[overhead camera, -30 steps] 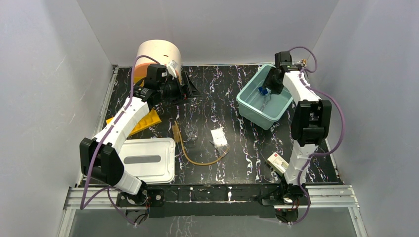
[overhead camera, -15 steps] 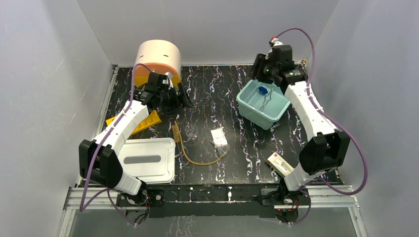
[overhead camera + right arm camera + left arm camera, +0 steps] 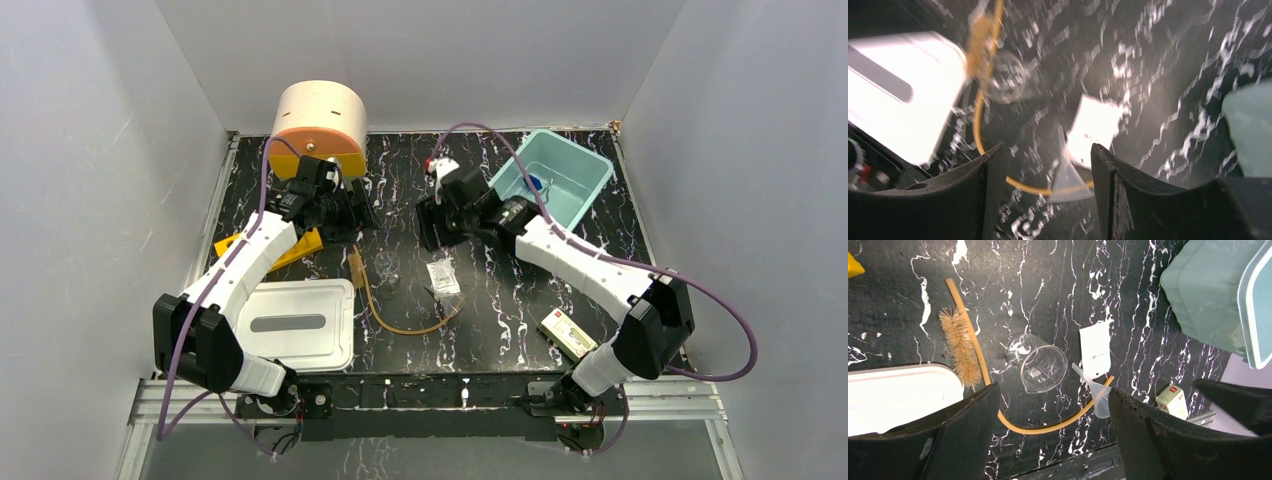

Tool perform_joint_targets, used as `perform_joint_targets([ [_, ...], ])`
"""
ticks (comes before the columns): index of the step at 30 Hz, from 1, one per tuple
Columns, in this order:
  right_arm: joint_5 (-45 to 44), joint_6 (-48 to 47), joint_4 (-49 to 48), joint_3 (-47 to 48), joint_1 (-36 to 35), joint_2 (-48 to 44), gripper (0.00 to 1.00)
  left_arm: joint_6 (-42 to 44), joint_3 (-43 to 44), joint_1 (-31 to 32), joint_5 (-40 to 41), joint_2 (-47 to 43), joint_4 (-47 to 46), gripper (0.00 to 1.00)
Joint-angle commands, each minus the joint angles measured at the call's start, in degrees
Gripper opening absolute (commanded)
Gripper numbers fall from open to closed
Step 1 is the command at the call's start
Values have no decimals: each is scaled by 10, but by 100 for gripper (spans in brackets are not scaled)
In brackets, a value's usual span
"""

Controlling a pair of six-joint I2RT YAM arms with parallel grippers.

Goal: Organize the chemistry lab equipment

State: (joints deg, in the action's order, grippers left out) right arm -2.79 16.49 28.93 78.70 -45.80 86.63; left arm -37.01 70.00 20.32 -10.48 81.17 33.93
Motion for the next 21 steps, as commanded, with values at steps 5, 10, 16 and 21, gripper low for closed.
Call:
perform_joint_targets([
  [5, 57, 10, 34, -125, -12, 3, 76, -5, 15, -2, 39, -24, 15, 78],
  [10, 61, 4, 73, -95, -14, 84, 77, -9, 15, -3, 33, -21, 14, 78],
  [16, 44, -27, 88, -28, -16, 157, 70, -6, 9, -2, 39, -30, 13, 78],
  [21, 39, -54, 79, -17, -25, 186, 60, -1, 13, -2, 53, -40, 12, 78],
])
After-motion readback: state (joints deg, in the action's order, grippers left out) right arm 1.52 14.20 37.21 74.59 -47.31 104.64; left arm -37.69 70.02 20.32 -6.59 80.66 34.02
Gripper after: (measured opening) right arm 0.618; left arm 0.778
